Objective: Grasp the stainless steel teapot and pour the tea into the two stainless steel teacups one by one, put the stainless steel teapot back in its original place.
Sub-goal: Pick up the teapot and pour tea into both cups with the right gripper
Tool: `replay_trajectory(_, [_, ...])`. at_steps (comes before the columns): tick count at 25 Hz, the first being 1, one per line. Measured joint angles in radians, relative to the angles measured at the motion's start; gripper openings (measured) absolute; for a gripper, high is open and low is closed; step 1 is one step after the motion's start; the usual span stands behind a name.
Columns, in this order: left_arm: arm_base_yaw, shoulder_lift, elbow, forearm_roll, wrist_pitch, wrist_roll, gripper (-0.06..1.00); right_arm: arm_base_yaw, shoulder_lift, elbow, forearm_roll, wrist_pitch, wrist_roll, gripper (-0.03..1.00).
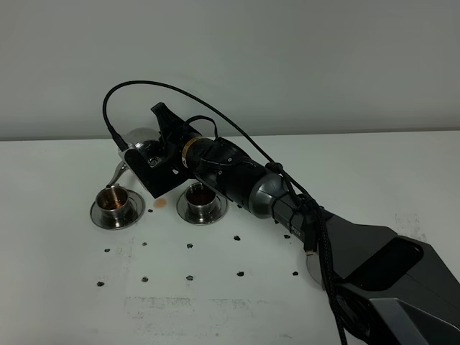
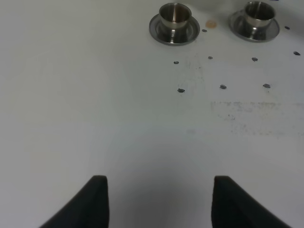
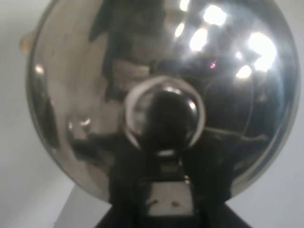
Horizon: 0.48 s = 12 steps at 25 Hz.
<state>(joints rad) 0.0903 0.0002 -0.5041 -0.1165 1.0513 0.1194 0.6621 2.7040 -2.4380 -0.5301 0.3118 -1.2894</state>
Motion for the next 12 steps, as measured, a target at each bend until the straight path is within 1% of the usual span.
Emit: replay_trajectory(12, [0.000, 0.000, 0.000, 0.000, 0.000, 0.000, 0.54, 0.003, 0.000, 0.000, 0.000, 0.000, 0.000, 0.21])
